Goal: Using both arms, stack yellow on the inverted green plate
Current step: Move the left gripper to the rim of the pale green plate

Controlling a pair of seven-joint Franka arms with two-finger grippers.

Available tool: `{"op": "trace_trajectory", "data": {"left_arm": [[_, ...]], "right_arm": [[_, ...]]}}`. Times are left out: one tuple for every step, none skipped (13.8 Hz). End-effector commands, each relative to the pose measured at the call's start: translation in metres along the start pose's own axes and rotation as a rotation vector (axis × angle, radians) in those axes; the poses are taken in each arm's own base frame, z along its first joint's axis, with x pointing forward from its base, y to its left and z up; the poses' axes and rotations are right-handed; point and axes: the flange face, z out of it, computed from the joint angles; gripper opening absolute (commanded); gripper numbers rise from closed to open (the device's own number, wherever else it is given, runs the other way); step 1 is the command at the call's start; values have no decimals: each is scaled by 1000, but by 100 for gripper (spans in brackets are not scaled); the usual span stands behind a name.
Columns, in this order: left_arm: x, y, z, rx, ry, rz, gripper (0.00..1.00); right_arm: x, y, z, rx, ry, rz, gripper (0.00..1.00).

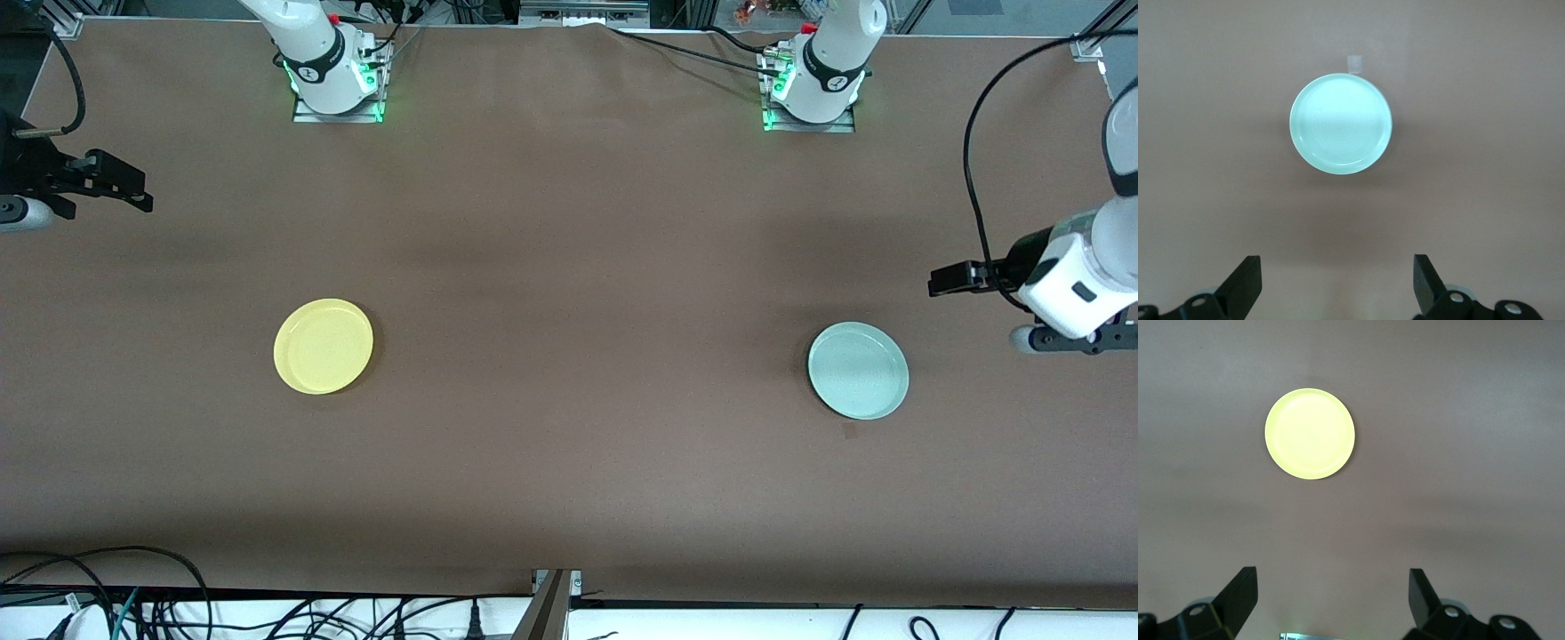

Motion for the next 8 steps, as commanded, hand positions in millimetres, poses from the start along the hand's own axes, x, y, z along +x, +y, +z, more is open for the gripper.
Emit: {"op": "trace_trajectory", "data": {"left_arm": [[32,-22,36,-39,-20,51,100],[40,-29,47,-43,-15,54,100],[48,-38,58,-47,-3,46,100],[58,-41,74,-50,11,42,100],[68,-41,97,-54,10,42,100],[73,-41,116,-55,21,41,100],[76,-47,131,-55,48,67,100],[79,-55,151,-55,74,100,100]], "right_arm": [[0,-2,-5,17,-4,7,100],[0,-2,-5,17,-4,7,100],[0,-2,-5,17,-4,7,100],[0,-2,-5,17,-4,7,100],[1,-2,-5,16,-3,7,100],[1,-2,-5,16,-3,7,100],[0,-2,-5,17,-4,7,100],[0,-2,-5,17,-4,7,100]]}}
